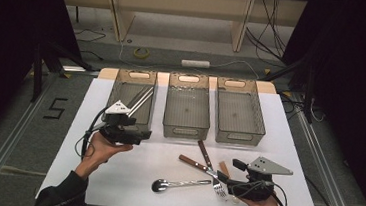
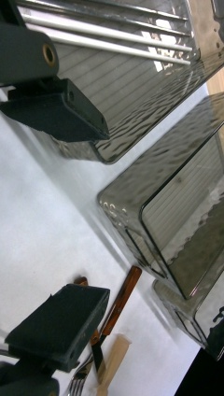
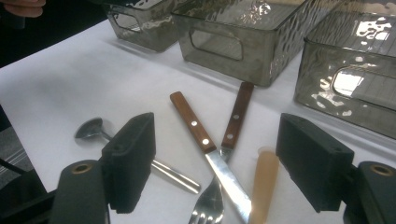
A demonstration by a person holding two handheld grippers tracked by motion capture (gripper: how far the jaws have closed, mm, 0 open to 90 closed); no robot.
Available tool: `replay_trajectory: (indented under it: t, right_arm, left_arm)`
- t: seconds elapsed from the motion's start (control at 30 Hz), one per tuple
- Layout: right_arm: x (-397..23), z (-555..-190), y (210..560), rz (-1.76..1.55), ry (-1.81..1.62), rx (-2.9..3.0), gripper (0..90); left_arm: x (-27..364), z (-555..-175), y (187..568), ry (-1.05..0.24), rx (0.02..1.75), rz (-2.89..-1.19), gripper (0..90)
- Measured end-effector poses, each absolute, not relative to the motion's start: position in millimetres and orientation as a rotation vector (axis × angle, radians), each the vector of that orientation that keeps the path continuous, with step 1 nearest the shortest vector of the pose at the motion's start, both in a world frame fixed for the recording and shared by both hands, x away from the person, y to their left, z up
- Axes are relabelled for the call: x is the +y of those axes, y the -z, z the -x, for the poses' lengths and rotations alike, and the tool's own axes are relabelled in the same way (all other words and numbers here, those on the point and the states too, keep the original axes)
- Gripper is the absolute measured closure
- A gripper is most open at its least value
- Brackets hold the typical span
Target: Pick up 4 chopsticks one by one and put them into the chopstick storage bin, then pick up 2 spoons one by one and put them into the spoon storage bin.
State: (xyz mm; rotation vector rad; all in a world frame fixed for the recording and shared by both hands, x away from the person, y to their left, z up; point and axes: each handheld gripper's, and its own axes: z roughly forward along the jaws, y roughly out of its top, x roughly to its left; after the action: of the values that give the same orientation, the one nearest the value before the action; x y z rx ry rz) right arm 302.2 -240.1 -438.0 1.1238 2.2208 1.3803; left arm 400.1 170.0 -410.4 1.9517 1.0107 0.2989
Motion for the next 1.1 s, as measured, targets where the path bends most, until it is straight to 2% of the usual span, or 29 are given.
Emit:
replay_trajectory:
  t: [0.5,1.1]
  right_arm:
    - [-241.3,-302.1,439.6,-1.150,-1.342,2.229,31.1]
    - [-238.2,-306.1,441.8,-1.161,-1.302,2.271,32.3]
  left_arm:
    - [170.8,-372.8,428.9,-0.293,0.978,-1.909,19.2]
    - [175.7,-346.6,435.1,-0.286,0.960,-1.956,18.8]
